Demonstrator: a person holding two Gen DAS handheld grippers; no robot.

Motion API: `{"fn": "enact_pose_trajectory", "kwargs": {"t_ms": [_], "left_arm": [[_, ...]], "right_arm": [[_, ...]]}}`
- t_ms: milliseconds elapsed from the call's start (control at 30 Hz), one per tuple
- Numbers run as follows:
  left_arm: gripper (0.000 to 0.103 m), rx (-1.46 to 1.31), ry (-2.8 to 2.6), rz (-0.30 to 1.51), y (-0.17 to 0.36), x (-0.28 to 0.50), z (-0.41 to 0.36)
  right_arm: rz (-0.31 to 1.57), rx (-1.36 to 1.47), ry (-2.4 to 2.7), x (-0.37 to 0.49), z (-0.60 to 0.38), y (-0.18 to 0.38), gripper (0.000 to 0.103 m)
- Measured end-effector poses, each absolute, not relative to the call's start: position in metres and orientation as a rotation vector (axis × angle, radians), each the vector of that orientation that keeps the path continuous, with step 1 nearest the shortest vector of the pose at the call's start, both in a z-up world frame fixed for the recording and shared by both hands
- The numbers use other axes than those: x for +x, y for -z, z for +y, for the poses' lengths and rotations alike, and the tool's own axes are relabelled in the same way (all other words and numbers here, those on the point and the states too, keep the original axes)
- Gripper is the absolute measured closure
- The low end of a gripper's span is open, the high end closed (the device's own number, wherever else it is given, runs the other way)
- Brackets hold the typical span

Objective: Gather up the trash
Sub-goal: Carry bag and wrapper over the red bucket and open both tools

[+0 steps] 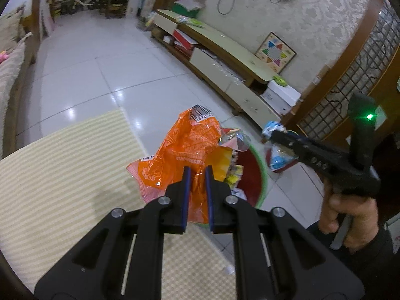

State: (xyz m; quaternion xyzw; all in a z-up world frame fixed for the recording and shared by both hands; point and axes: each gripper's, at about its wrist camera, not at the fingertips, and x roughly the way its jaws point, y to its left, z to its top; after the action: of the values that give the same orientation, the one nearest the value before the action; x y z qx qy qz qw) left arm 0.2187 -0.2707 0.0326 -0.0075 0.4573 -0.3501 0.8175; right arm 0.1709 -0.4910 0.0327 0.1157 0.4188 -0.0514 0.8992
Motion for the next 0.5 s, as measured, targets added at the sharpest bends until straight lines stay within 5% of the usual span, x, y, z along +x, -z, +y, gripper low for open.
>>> {"fn": "enact_pose_trajectory", "kwargs": {"t_ms": [233,267,300,333,500], "left_arm": [[0.086,-0.038,0.787,1.012,-0.026,0.224,-0.304],[0.076,-0.045,0.79,1.026,-0.024,0.226,-0.307],[0.047,-0.06,0.786,1.027,-0.023,0.227,-0.306],[0.031,-0.073,0.781,1.019,-0.024,0.228,-0.305],[0.012,-0.12,0.744,0.997,-0.028,0.231,-0.289]], "right_arm": [[0.904,0.257,0.133,0.175,-0.5,-0.021,0.074],[0.916,0.258,0.134,0.176,-0.499,-0.017,0.064],[0.915,0.253,0.137,0.176,-0.498,-0.016,0.048],[0.91,0.235,0.143,0.176,-0.496,-0.017,0.043],[0.884,0.194,0.153,0.175,-0.492,-0.019,0.019]]}}
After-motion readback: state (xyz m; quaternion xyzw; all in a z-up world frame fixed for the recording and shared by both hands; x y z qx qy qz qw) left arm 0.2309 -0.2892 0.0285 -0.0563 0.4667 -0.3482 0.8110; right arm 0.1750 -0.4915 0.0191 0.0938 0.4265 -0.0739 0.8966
